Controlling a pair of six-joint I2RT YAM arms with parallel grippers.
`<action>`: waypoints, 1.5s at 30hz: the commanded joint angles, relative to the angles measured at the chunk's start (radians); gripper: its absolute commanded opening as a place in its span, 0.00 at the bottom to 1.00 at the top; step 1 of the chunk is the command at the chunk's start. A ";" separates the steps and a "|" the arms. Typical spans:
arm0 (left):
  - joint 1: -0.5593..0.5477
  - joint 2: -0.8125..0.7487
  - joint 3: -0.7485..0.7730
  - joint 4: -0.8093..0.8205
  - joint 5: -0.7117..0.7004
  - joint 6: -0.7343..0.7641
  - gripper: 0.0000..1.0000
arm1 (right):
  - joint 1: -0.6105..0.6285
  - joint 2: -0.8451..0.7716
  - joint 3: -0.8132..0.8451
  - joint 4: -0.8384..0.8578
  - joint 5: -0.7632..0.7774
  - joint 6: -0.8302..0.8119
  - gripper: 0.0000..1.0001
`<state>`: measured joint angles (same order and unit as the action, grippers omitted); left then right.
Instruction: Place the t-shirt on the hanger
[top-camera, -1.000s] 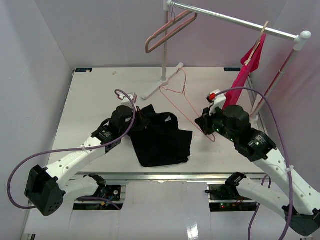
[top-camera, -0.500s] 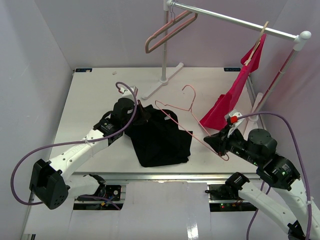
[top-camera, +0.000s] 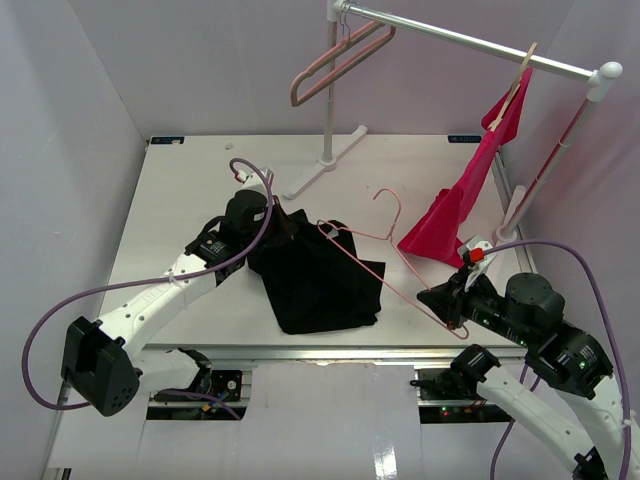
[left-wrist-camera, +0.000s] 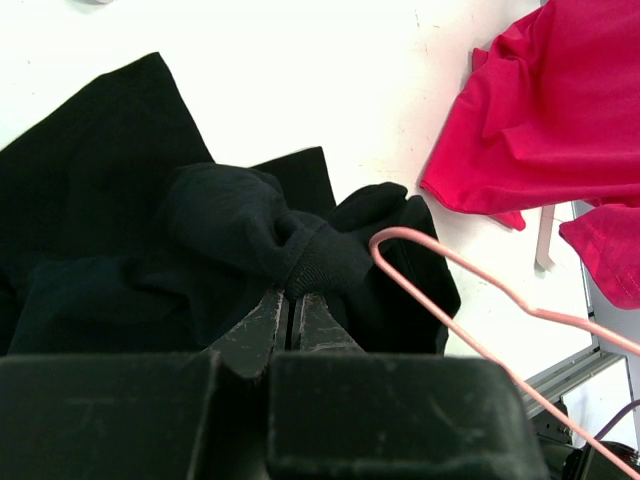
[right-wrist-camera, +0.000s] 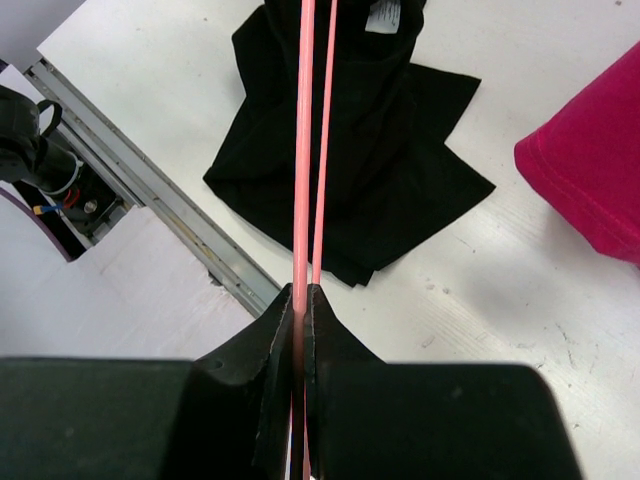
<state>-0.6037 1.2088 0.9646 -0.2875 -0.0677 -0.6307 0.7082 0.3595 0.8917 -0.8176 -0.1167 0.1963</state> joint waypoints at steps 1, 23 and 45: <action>0.008 -0.005 0.045 -0.003 -0.002 0.010 0.00 | 0.002 -0.005 0.033 0.000 -0.025 0.010 0.08; 0.009 -0.154 -0.009 0.177 0.349 -0.062 0.00 | 0.003 0.224 -0.177 0.664 -0.162 0.145 0.08; 0.009 -0.227 0.081 -0.077 0.156 0.150 0.00 | 0.002 0.168 -0.070 0.277 -0.233 0.067 0.08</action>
<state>-0.5911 1.0130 1.0168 -0.3926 0.0379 -0.5406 0.7082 0.5260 0.7589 -0.5119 -0.2705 0.2964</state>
